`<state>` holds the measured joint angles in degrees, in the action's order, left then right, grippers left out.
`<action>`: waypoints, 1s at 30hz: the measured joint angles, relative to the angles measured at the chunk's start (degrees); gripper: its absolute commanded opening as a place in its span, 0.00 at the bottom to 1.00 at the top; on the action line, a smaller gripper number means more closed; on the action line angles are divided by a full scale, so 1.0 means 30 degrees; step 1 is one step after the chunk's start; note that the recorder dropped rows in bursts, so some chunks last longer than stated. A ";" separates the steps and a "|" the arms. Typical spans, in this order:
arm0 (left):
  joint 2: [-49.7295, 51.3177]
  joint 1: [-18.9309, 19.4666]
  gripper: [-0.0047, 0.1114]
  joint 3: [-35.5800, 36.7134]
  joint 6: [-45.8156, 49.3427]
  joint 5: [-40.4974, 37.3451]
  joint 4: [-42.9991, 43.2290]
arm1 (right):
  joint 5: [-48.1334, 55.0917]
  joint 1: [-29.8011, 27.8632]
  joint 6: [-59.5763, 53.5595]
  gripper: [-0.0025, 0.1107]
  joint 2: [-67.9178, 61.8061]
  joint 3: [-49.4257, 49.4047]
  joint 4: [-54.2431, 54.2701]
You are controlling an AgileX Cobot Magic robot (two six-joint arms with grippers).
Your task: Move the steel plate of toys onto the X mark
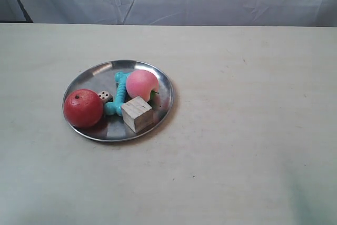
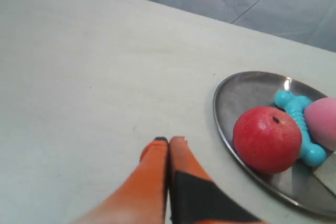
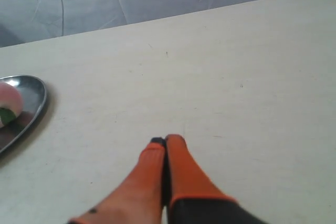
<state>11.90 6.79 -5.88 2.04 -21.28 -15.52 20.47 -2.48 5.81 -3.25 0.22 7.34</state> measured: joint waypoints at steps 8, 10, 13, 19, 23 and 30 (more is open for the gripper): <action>-0.2646 0.0000 0.04 0.1882 -0.0534 0.2421 0.0789 | 0.0000 0.0000 0.0034 0.02 0.0000 0.0000 0.0014; -0.3040 0.0000 0.04 0.1882 -0.0534 0.2557 0.0817 | 0.0000 0.0000 0.0034 0.02 0.0000 0.0000 0.0014; -0.3085 0.0000 0.04 0.1882 -0.0680 0.2557 0.0863 | 0.0000 0.0000 0.0034 0.02 0.0000 0.0000 0.0014; -0.3264 0.0000 0.04 0.1882 -0.0680 0.2557 0.0925 | 0.0000 0.0000 0.0034 0.02 0.0000 0.0000 0.0014; -0.3739 0.0000 0.04 0.1882 -0.0680 0.2557 0.0925 | 0.0000 0.0000 0.0034 0.02 0.0000 0.0000 0.0014; -0.3857 0.0000 0.04 0.1882 -0.0680 0.2557 0.0925 | 0.0000 0.0000 0.0034 0.02 0.0000 0.0000 0.0014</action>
<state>0.33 6.79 -0.23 0.00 -13.61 -12.75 20.47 -2.48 5.91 -3.25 0.22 7.38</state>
